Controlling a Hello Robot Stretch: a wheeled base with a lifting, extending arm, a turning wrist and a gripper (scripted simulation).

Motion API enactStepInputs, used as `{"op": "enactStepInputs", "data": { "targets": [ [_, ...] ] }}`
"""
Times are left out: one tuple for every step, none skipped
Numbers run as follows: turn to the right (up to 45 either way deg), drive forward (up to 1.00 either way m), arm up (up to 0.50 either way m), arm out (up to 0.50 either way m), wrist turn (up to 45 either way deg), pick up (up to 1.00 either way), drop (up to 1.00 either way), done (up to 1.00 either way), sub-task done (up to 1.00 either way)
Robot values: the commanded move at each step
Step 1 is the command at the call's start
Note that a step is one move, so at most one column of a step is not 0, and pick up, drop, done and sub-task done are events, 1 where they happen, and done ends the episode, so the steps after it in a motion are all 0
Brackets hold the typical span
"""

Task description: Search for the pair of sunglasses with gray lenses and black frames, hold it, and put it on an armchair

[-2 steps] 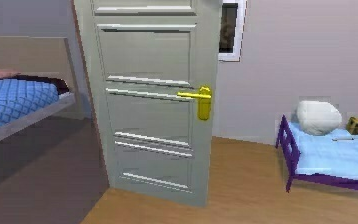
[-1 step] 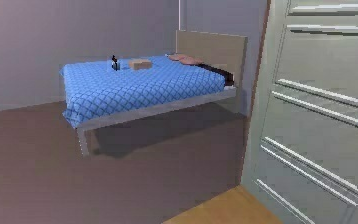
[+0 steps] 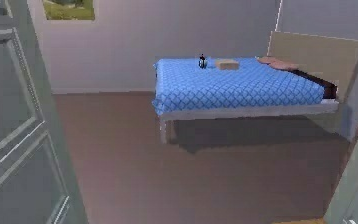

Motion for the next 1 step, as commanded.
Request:
{"op": "enactStepInputs", "data": {
  "targets": [
    [0.0, 0.50, 0.00, 0.00, 0.0, 0.00, 0.00, 0.00, 0.00]
  ]
}}
